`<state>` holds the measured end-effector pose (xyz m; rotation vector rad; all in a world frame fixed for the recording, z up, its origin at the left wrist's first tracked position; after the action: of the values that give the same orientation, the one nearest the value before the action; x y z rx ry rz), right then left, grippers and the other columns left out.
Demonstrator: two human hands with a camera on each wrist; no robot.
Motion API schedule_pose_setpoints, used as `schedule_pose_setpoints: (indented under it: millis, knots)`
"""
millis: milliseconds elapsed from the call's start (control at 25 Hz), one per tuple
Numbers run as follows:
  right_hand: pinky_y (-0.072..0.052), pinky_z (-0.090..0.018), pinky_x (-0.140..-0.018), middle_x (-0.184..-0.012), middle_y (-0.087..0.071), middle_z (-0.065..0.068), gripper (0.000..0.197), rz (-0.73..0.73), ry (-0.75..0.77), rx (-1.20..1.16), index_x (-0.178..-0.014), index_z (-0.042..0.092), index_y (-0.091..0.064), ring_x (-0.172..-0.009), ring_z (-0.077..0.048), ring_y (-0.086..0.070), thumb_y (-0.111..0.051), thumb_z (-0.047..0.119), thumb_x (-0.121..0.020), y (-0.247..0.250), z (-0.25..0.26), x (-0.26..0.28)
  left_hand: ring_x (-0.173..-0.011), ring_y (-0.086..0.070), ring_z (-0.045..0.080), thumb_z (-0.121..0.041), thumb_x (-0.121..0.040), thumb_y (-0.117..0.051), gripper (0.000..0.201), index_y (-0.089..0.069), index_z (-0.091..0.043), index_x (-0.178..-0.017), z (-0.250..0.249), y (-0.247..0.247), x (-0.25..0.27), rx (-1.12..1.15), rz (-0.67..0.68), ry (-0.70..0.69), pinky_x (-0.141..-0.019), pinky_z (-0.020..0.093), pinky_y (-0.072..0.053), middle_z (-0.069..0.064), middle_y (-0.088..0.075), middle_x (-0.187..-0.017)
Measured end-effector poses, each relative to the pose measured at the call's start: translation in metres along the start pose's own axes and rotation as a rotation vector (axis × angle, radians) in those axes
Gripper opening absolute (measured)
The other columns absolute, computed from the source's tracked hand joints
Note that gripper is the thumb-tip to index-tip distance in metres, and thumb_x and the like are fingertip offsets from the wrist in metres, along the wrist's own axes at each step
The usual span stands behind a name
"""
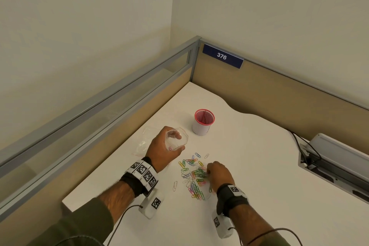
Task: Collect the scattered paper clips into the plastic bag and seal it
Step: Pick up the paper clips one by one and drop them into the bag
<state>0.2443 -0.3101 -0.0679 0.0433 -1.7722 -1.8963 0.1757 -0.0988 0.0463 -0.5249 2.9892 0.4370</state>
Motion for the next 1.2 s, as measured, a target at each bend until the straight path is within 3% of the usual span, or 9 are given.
schedule_pose_setpoints:
  millis: [160,360,520,560,640,720,840,960,1200]
  knots:
    - [-0.052,-0.03,-0.079,-0.097,-0.071,-0.009,0.014,-0.115,-0.133,-0.298,-0.089,0.011,-0.068,-0.088,-0.023,-0.064,-0.055,0.008,-0.086,0.027,-0.025,-0.001,-0.111,-0.061,0.011,-0.015,-0.075,-0.082,0.042,-0.054,-0.021,-0.106,-0.001,0.002,-0.001,-0.006,-0.013,-0.005,-0.092,0.014,-0.043,-0.007,-0.066,-0.106]
    - [-0.059,-0.043,-0.079,-0.074,-0.072,-0.007,0.016,-0.272,-0.183,-0.79,-0.07,0.015,-0.069,-0.073,-0.026,-0.069,-0.07,0.002,-0.079,0.077,-0.035,0.018,-0.111,-0.061,0.012,-0.016,-0.075,-0.082,0.043,-0.053,-0.022,-0.107,0.005,0.001,-0.001,-0.01,-0.013,0.007,-0.096,0.02,-0.044,-0.007,-0.067,-0.106]
    - [-0.061,-0.041,-0.077,-0.073,-0.073,-0.011,0.009,-0.384,-0.058,-1.104,-0.078,0.008,-0.073,-0.073,-0.03,-0.07,-0.072,0.0,-0.078,0.138,-0.005,0.037,-0.11,-0.061,0.01,-0.015,-0.076,-0.082,0.044,-0.053,-0.02,-0.108,0.006,-0.009,-0.003,-0.011,0.006,0.019,-0.089,0.007,-0.043,-0.007,-0.066,-0.106]
    - [-0.061,-0.038,-0.076,-0.074,-0.073,-0.012,0.008,-0.39,-0.009,-1.174,-0.08,0.008,-0.074,-0.075,-0.031,-0.071,-0.071,0.0,-0.079,0.153,0.01,0.041,-0.109,-0.061,0.01,-0.014,-0.076,-0.082,0.044,-0.053,-0.02,-0.108,0.005,-0.011,-0.003,-0.011,0.008,0.014,-0.088,0.007,-0.043,-0.006,-0.066,-0.106]
    - [-0.061,-0.032,-0.075,-0.078,-0.074,-0.012,0.01,-0.397,0.075,-1.245,-0.082,0.01,-0.074,-0.076,-0.028,-0.071,-0.071,0.0,-0.08,0.176,0.041,0.047,-0.108,-0.062,0.011,-0.014,-0.074,-0.083,0.046,-0.053,-0.02,-0.109,0.004,-0.014,-0.003,-0.008,0.015,-0.004,-0.092,0.016,-0.046,-0.007,-0.066,-0.105]
    - [-0.06,-0.03,-0.074,-0.08,-0.074,-0.008,0.012,-0.405,0.122,-1.242,-0.084,0.012,-0.075,-0.076,-0.024,-0.071,-0.07,0.001,-0.081,0.184,0.065,0.047,-0.106,-0.061,0.008,-0.014,-0.074,-0.083,0.047,-0.053,-0.021,-0.11,0.003,-0.019,-0.003,-0.019,0.028,-0.003,-0.092,0.019,-0.047,-0.011,-0.065,-0.104]
    - [-0.058,-0.025,-0.074,-0.079,-0.073,-0.001,0.008,-0.415,0.135,-1.121,-0.086,0.013,-0.074,-0.073,-0.013,-0.069,-0.071,0.006,-0.081,0.179,0.086,0.044,-0.101,-0.06,0.001,-0.018,-0.075,-0.083,0.05,-0.051,-0.024,-0.113,0.0,-0.024,-0.004,-0.049,0.04,0.01,-0.08,0.005,-0.045,-0.014,-0.061,-0.103]
    - [-0.053,-0.016,-0.071,-0.083,-0.071,0.004,0.005,-0.411,0.17,-0.934,-0.088,0.016,-0.073,-0.076,-0.007,-0.064,-0.071,0.015,-0.083,0.174,0.103,0.047,-0.094,-0.062,-0.004,-0.018,-0.076,-0.083,0.05,-0.05,-0.029,-0.111,0.001,-0.025,-0.004,-0.039,0.033,0.023,-0.072,0.002,-0.047,-0.018,-0.061,-0.1]
    - [-0.054,-0.024,-0.083,-0.097,-0.069,0.001,0.014,-0.391,0.199,-0.669,-0.099,0.014,-0.072,-0.088,-0.014,-0.064,-0.06,0.014,-0.091,0.177,0.119,0.053,-0.09,-0.059,-0.014,-0.021,-0.076,-0.083,0.05,-0.047,-0.037,-0.106,0.002,-0.027,-0.003,-0.04,0.028,0.043,-0.07,0.0,-0.045,-0.025,-0.059,-0.097]
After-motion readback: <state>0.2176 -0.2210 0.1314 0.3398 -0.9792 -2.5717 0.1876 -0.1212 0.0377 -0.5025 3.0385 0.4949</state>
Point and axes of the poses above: each hand's wrist, its own x-axis away from the middle knuckle, its own y-axis out of the back of the hand, z = x × y, the point moved 10 cm from there along -x, towards the middle knuckle
